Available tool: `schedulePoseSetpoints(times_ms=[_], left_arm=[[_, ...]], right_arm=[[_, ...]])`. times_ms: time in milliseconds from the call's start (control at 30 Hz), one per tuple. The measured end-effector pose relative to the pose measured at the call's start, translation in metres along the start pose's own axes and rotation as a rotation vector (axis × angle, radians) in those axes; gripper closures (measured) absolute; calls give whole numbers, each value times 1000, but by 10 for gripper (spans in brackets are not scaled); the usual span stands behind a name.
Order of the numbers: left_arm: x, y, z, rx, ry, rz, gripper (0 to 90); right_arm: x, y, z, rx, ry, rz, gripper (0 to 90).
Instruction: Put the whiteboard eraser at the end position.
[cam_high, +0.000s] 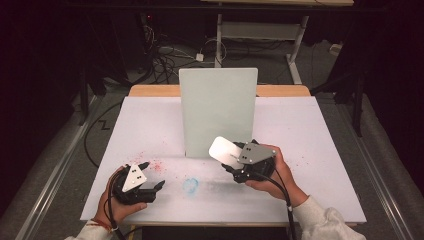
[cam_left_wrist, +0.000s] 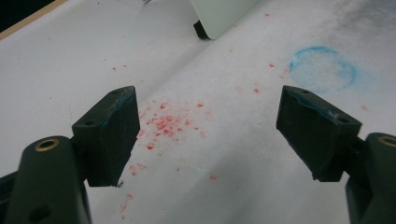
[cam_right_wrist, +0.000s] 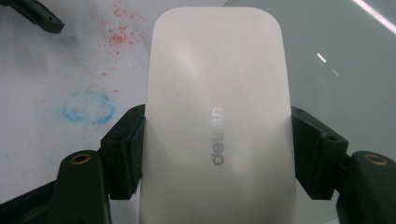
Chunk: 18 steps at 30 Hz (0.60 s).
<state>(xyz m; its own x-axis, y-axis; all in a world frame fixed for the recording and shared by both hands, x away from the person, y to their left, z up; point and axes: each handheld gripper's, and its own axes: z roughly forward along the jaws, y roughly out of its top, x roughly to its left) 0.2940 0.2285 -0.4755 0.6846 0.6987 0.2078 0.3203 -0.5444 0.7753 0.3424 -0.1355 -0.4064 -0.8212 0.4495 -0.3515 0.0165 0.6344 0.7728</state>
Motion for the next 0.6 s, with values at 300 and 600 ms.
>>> schedulePoseSetpoints(times_ms=[300,600], left_arm=[[-1,0,0,6,-5,-11,209],[-1,0,0,9,-6,-9,209]], right_arm=[[9,-7,17,77,85,-13,307],[22,-14,36,175,182,-73,307]])
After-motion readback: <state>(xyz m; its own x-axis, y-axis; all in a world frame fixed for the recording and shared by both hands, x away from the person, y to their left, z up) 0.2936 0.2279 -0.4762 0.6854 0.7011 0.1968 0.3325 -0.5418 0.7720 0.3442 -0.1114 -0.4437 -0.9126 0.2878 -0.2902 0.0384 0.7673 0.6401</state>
